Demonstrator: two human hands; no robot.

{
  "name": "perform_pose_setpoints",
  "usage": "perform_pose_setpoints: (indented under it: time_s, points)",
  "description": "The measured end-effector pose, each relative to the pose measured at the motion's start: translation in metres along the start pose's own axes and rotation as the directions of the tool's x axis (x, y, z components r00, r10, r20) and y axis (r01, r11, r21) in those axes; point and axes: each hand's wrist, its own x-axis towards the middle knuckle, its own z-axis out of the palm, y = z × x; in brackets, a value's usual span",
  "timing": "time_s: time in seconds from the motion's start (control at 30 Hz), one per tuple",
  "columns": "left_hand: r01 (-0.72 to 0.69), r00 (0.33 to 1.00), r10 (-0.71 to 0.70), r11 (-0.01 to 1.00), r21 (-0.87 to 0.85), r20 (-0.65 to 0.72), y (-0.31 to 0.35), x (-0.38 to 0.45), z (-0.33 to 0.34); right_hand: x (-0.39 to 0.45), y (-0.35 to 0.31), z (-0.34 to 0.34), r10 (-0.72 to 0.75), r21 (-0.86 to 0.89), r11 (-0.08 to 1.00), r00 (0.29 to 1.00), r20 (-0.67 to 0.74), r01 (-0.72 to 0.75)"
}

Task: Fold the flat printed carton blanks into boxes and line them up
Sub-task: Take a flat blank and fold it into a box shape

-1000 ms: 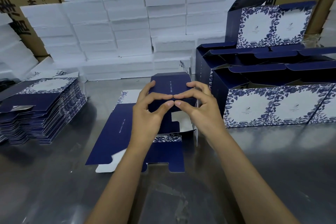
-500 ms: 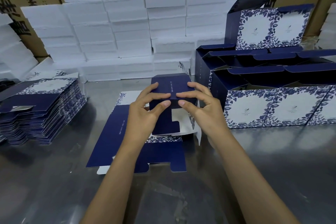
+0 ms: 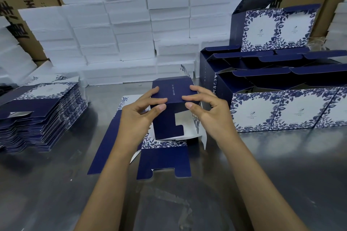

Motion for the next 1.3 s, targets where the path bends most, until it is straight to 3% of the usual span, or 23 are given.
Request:
perform_pose_setpoints:
  time_s: [0.1, 0.2, 0.3, 0.37, 0.47, 0.67, 0.73, 0.83, 0.9, 0.97, 1.17, 1.3]
  points:
    - [-0.006, 0.999, 0.006, 1.000, -0.004, -0.050, 0.002, -0.001, 0.003, 0.000, -0.001, 0.001, -0.003, -0.014, 1.000, 1.000, 0.007, 0.003]
    - [-0.145, 0.984, 0.167, 0.954, 0.264, -0.061, 0.002, -0.004, 0.009, 0.000, -0.002, -0.002, 0.032, 0.009, 0.999, 0.999, 0.014, -0.032]
    - [-0.348, 0.932, 0.353, 0.817, 0.460, 0.079, 0.003, -0.006, 0.015, 0.001, -0.002, -0.004, 0.052, 0.000, 0.999, 0.999, -0.009, -0.052]
    - [-0.426, 0.903, 0.369, 0.706, 0.566, 0.219, 0.001, -0.006, 0.019, 0.002, -0.001, -0.005, 0.047, -0.004, 0.999, 0.999, -0.025, -0.047]
    - [-0.429, 0.903, 0.257, 0.565, 0.705, 0.343, -0.005, -0.008, 0.023, 0.001, -0.001, -0.006, 0.050, 0.021, 0.999, 0.999, -0.001, -0.050]
    - [-0.406, 0.902, 0.357, 0.512, 0.757, 0.242, -0.018, -0.006, 0.022, 0.006, 0.004, -0.011, 0.221, 0.275, 0.935, 0.974, 0.037, -0.223]
    - [-0.408, 0.897, 0.377, 0.505, 0.761, 0.230, -0.020, -0.006, 0.023, 0.008, 0.011, -0.012, 0.308, 0.220, 0.925, 0.951, 0.038, -0.308]
    - [-0.420, 0.887, 0.412, 0.533, 0.735, 0.208, -0.023, -0.004, 0.027, 0.002, 0.020, -0.011, 0.384, 0.128, 0.902, 0.901, 0.200, -0.413]
    - [-0.381, 0.907, 0.401, 0.644, 0.663, 0.132, -0.025, -0.003, 0.027, -0.002, 0.023, -0.010, 0.368, 0.100, 0.904, 0.873, 0.320, -0.417]
    - [-0.325, 0.930, 0.364, 0.745, 0.583, 0.053, -0.028, -0.004, 0.027, -0.001, 0.024, -0.010, 0.354, 0.047, 0.918, 0.869, 0.345, -0.393]
    - [-0.092, 0.996, 0.089, 0.908, 0.409, 0.026, -0.031, -0.004, 0.023, -0.002, 0.037, 0.000, 0.348, -0.043, 0.937, 0.913, 0.213, -0.347]
    - [-0.088, 0.996, 0.075, 0.918, 0.385, 0.050, -0.030, -0.004, 0.021, -0.002, 0.046, 0.010, 0.296, -0.061, 0.955, 0.950, 0.094, -0.292]
